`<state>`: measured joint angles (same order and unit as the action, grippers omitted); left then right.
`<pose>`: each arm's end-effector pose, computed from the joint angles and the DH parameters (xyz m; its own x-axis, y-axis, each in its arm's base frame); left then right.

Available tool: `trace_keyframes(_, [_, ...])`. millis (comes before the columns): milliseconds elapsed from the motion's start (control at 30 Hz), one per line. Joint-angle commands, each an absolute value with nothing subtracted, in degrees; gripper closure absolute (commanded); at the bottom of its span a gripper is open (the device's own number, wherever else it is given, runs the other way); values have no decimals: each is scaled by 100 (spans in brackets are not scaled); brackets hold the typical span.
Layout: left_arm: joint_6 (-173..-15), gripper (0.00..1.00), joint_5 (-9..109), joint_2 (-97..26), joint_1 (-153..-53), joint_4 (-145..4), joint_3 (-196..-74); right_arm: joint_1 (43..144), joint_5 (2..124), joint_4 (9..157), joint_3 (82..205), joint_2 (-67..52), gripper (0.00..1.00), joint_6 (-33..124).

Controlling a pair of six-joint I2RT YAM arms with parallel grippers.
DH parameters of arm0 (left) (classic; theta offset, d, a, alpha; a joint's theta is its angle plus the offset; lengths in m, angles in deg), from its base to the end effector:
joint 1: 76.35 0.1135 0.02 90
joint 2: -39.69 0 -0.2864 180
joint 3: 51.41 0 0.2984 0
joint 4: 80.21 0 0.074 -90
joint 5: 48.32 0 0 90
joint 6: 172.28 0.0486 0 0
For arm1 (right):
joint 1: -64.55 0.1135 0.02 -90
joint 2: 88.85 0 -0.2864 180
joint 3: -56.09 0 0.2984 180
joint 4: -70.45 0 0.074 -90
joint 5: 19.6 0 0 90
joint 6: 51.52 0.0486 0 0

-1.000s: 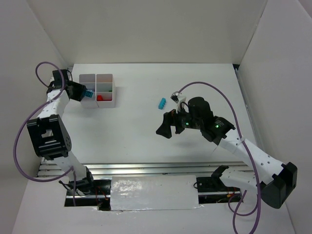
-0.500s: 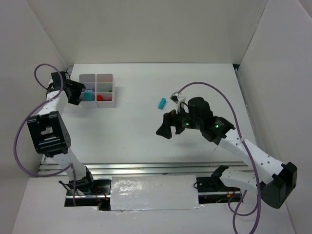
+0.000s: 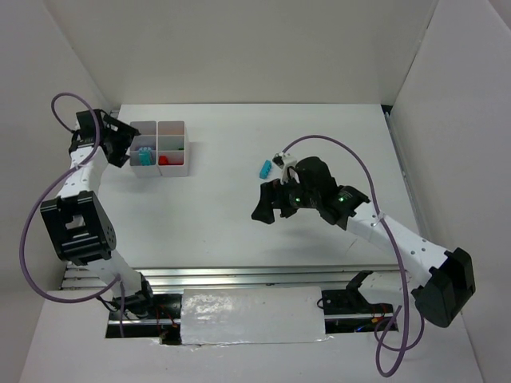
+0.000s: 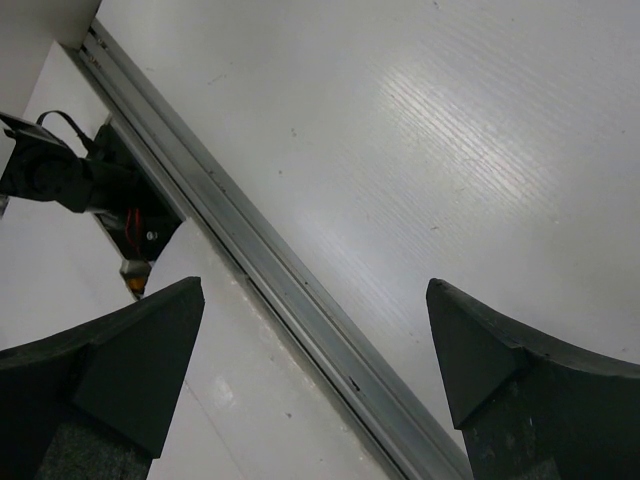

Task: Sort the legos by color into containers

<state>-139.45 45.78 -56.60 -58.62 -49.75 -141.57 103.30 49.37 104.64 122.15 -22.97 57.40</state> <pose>0.4263 0.1326 0.2933 -0.0985 -0.9114 -0.3995 -0.6121 0.3720 -0.6978 0.2233 0.2016 0.3091 -0.6773 -0.1555 -0.7191 -0.6307 0.6260 0.4587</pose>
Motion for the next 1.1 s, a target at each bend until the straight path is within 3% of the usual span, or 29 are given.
trace_keyframes(0, [-13406,5,4714,-5803,-6026,-4752,-14535,10314,4870,10139,12517,-2171,0,5861])
trace_keyframes(233, [-11747,5,3580,-6357,-6343,-3855,-15590,10322,4843,10253,12553,-2196,0,5790])
trace_keyframes(433, [-10858,25,3877,-6560,-6396,-4303,-15442,10314,4738,10331,12482,-2241,0,5773])
trace_keyframes(833, [-10162,20,4361,-6770,-6396,-4496,-15160,10314,4606,10428,12465,-2382,0,5668])
trace_keyframes(1067, [-10153,32,4564,-6955,-6414,-4479,-15230,10314,4623,10455,12447,-2390,0,5650])
